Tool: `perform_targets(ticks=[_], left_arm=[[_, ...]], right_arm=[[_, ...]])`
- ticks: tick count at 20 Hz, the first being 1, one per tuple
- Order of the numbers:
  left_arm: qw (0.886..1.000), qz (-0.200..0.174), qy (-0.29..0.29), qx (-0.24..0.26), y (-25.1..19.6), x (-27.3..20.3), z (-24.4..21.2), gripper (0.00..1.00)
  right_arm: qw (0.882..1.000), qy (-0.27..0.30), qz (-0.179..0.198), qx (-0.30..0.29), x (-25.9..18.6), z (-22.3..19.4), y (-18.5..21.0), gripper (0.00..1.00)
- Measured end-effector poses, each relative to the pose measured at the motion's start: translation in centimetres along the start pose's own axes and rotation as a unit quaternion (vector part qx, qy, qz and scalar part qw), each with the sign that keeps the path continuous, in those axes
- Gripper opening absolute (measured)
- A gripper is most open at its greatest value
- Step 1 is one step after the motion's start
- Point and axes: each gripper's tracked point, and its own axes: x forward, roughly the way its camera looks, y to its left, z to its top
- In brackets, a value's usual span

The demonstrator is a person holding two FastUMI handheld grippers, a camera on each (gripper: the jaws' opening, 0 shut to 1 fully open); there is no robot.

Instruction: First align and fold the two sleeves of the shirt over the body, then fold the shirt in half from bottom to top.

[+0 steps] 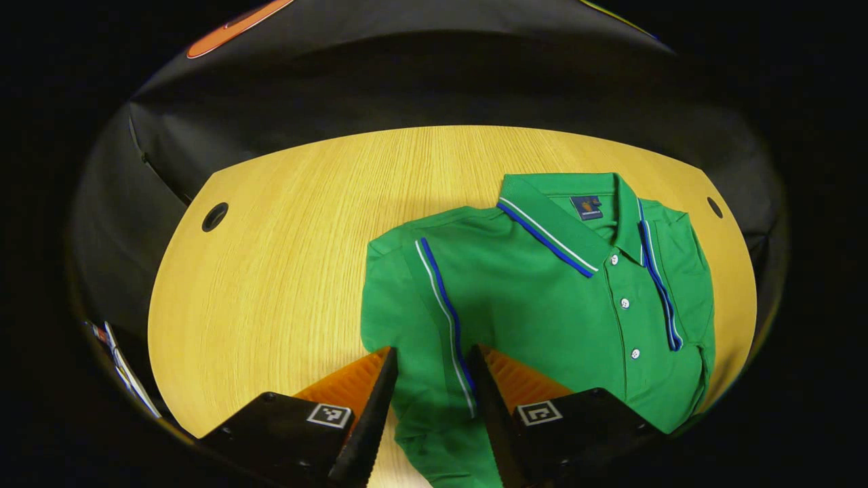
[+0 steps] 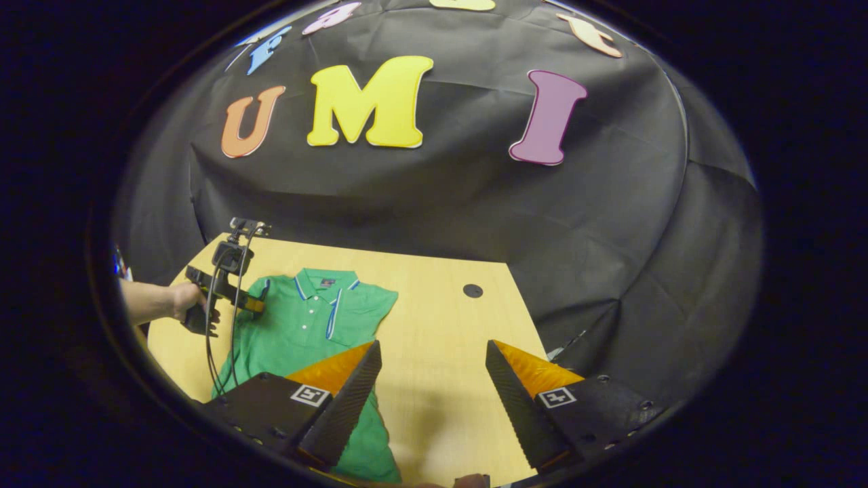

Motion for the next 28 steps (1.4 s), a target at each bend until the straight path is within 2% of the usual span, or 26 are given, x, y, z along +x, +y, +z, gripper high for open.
perform_targets(ticks=[2, 3, 4, 5, 6, 7, 8, 13, 16, 22, 28], left_arm=[[1.0, -0.002, 0.006, 0.0, 0.3, -0.1, -0.1, 0.68], [1.0, -0.008, 0.006, -0.003, 0.2, -0.1, -0.1, 0.59], [1.0, -0.009, 0.005, -0.006, 0.5, 0.0, -0.1, 0.57], [1.0, -0.011, 0.004, -0.013, 0.8, -0.1, 0.0, 0.42], [1.0, -0.015, 0.002, -0.021, 1.0, -0.3, -0.1, 0.42], [1.0, -0.017, 0.002, -0.027, 1.2, -0.2, -0.4, 0.26], [0.999, -0.019, 0.003, -0.031, 1.4, -0.3, -0.4, 0.33], [0.997, -0.046, -0.008, -0.063, 1.3, -1.5, -0.1, 0.12], [0.994, -0.055, -0.057, -0.079, 0.9, -3.8, 2.0, 0.08], [0.988, -0.056, -0.112, -0.087, -1.1, -8.5, 4.9, 0.08], [0.99, -0.064, -0.105, -0.072, -7.2, -8.9, 6.4, 0.08]], right_arm=[[1.0, 0.005, 0.01, 0.0, -0.1, -0.2, 0.7, 0.95], [1.0, 0.007, 0.014, -0.002, 0.2, -0.2, 0.9, 0.95], [1.0, 0.008, 0.018, -0.004, 0.4, -0.2, 1.2, 0.95], [1.0, 0.008, 0.022, -0.006, 0.5, -0.3, 1.6, 0.95], [1.0, 0.008, 0.024, -0.006, 0.5, -0.2, 1.8, 0.95], [1.0, 0.007, 0.027, -0.005, 0.5, -0.1, 2.0, 0.95], [1.0, 0.007, 0.029, -0.005, 0.4, 0.0, 2.2, 0.95], [1.0, 0.005, 0.029, -0.003, 0.6, 0.1, 2.5, 0.95], [0.999, -0.009, 0.029, 0.015, 0.3, 0.8, 2.7, 0.96], [0.998, -0.007, 0.05, 0.025, 0.3, 0.5, 3.9, 0.95], [0.998, -0.016, 0.035, 0.039, -0.6, 0.3, 1.8, 0.95]])
